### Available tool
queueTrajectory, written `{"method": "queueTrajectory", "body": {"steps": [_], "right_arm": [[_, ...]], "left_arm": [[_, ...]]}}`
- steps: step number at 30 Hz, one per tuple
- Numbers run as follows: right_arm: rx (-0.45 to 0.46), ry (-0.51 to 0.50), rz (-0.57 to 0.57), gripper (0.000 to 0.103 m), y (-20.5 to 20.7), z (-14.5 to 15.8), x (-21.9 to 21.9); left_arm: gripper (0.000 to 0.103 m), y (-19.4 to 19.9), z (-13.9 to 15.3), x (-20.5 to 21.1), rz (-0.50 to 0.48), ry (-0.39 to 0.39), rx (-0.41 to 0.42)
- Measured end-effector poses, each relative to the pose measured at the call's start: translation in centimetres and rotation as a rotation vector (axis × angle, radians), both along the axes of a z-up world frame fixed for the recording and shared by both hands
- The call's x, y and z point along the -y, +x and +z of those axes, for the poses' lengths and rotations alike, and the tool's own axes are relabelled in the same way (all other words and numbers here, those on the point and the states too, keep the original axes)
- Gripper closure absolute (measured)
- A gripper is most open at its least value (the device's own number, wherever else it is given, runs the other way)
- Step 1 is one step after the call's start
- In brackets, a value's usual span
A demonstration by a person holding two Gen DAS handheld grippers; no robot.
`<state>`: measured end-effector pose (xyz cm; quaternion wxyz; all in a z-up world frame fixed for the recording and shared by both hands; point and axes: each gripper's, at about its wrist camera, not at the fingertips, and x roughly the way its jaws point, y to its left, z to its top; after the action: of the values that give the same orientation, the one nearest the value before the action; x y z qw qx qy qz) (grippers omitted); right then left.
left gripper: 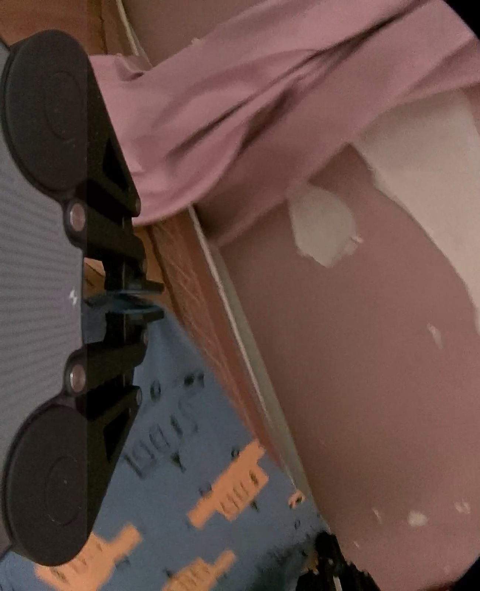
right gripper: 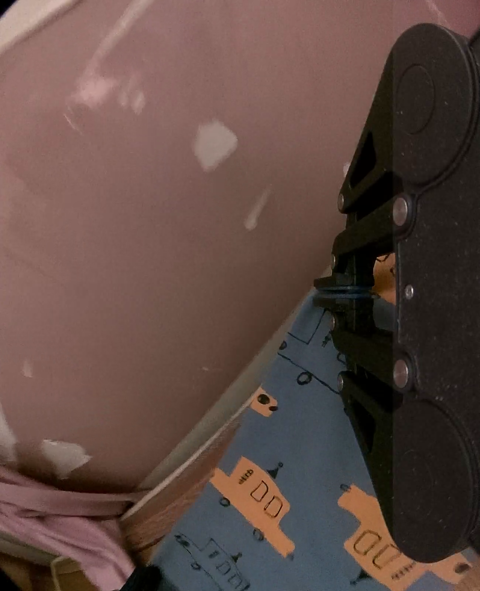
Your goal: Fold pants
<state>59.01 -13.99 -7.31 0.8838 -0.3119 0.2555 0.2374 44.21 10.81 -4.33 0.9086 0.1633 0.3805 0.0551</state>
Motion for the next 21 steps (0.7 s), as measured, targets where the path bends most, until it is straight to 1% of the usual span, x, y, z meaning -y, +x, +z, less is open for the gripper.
{"method": "queueTrajectory", "body": {"steps": [2,3,4,5,6,7,8,9,10,11,13,15,17,18,20,21], "right_arm": [[-0.006,-0.03,0.01,0.101,0.4,-0.6,-0.7],[-0.002,-0.032,0.007,0.099,0.6,-0.6,-0.8],[0.003,-0.023,0.001,0.092,0.6,-0.5,-0.7],[0.001,-0.003,-0.002,0.077,0.6,-0.2,-0.4],[-0.004,0.026,-0.002,0.069,0.6,0.2,-0.1],[-0.009,0.059,0.016,0.049,0.4,0.7,0.3],[-0.016,0.096,0.053,0.03,0.0,1.2,0.5],[-0.032,0.131,0.102,0.023,-0.2,1.6,0.8],[-0.061,0.164,0.163,0.014,-0.5,2.1,0.8],[-0.086,0.181,0.204,0.007,-0.6,2.2,0.1],[-0.138,0.208,0.272,0.004,-0.5,2.3,-0.9],[-0.192,0.215,0.311,0.004,-0.2,1.9,-2.5],[-0.225,0.209,0.335,0.004,0.4,1.6,-4.2],[-0.236,0.202,0.346,0.005,0.0,1.5,-4.4],[-0.265,0.178,0.362,0.014,0.7,0.9,-6.4],[-0.284,0.168,0.362,0.016,1.0,1.0,-6.9]], "left_arm": [[0.08,0.1,-0.4,-1.4,0.006,-0.035,-0.01],[0.065,0.0,-0.3,-2.1,0.002,-0.054,-0.006],[0.049,-0.4,-0.1,-2.7,0.003,-0.067,0.011],[0.042,-0.9,0.2,-3.4,-0.004,-0.087,0.031],[0.034,-1.7,0.6,-4.1,-0.028,-0.121,0.049],[0.026,-2.3,1.0,-5.0,-0.058,-0.158,0.061],[0.022,-2.9,1.4,-6.1,-0.091,-0.197,0.066],[0.014,-3.4,1.7,-6.8,-0.115,-0.22,0.063],[0.01,-3.9,1.8,-7.6,-0.14,-0.242,0.053],[0.01,-4.3,2.0,-8.2,-0.165,-0.259,0.036],[0.01,-4.3,2.1,-9.2,-0.199,-0.272,0.004],[0.01,-4.1,2.0,-9.5,-0.21,-0.283,-0.006],[0.014,-3.8,1.9,-9.8,-0.222,-0.324,-0.02],[0.019,-3.4,1.8,-9.9,-0.235,-0.351,-0.03],[0.023,-2.6,1.8,-9.9,-0.26,-0.39,-0.051],[0.026,-2.3,1.8,-9.8,-0.271,-0.399,-0.062]]}}
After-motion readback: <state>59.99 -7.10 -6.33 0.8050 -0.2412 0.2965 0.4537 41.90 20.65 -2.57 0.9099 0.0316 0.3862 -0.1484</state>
